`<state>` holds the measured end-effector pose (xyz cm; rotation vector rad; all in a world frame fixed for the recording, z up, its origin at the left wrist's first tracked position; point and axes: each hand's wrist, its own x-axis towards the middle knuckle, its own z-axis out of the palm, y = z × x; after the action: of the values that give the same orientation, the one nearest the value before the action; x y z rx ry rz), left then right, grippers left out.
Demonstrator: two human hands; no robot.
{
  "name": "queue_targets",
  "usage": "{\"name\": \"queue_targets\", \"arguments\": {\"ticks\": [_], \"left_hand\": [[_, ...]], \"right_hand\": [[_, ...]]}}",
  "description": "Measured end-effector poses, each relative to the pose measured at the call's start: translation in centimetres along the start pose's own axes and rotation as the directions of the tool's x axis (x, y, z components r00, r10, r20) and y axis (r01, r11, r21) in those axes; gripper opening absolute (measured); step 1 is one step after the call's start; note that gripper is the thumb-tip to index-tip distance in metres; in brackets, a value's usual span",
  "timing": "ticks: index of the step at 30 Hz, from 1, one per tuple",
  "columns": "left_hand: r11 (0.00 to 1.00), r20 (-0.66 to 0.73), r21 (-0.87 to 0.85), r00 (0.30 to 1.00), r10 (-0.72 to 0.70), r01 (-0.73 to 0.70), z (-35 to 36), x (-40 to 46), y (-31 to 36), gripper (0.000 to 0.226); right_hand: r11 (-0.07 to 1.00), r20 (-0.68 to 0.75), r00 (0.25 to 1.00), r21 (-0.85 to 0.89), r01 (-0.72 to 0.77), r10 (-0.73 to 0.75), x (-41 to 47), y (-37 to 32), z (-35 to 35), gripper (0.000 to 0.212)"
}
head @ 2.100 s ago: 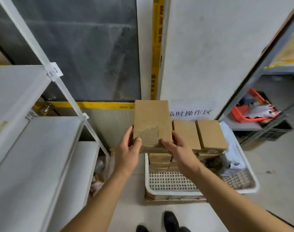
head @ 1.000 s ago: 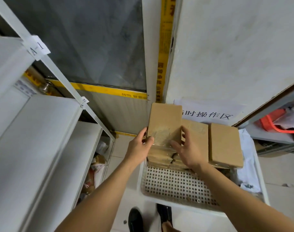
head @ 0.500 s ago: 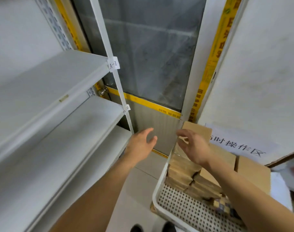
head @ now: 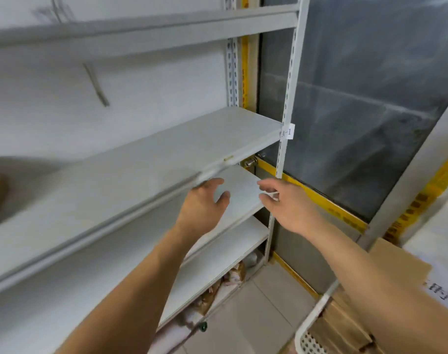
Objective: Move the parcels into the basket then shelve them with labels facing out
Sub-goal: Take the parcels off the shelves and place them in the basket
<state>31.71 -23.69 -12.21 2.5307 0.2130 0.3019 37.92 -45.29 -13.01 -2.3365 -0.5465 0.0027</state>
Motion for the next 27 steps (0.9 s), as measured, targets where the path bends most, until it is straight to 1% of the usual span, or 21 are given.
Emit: {"name": "queue_targets", "arguments": {"ticks": [4, 9, 13, 15, 20, 25, 27], "left_hand": [[0.998, -0.115, -0.012, 0.991, -0.068, 0.067, -5.9, -1.5, -5.2, 0.041], [0.992, -0.209, 0.026, 0.971, -0.118, 0.126, -11.8, -4.1, -11.3, 0.047], [0.981, -0.285, 0.025, 0.942, -0.176, 0.191, -16.0, -6.7, -16.0, 0.048], [0.970, -0.330, 0.010, 0.917, -0.226, 0.242, -17.9, -8.1, -18.2, 0.049], [0.922, -0.455, -0.038, 0.815, -0.359, 0.385, -22.4, -11.6, -23.7, 0.050], [0.845, -0.587, -0.080, 0.660, -0.468, 0.528, -26.1, -13.7, -28.9, 0.048], [0.812, -0.629, -0.085, 0.601, -0.493, 0.578, -27.3, -14.0, -30.7, 0.052]], "right_hand": [[0.995, 0.036, 0.994, 0.001, 0.101, -0.101, 2.1, -6.8, 3.7, 0.038], [0.971, 0.076, 0.968, 0.046, 0.235, -0.238, 3.9, -14.4, 9.0, 0.037], [0.941, 0.112, 0.936, 0.084, 0.327, -0.335, 4.9, -20.2, 14.0, 0.039], [0.926, 0.151, 0.915, 0.110, 0.360, -0.374, 5.3, -22.8, 16.5, 0.040], [0.879, 0.254, 0.841, 0.164, 0.448, -0.477, 6.5, -29.0, 23.0, 0.043], [0.832, 0.346, 0.756, 0.227, 0.507, -0.555, 8.1, -34.5, 28.5, 0.044], [0.813, 0.370, 0.724, 0.260, 0.520, -0.582, 8.9, -36.5, 30.1, 0.046]]}}
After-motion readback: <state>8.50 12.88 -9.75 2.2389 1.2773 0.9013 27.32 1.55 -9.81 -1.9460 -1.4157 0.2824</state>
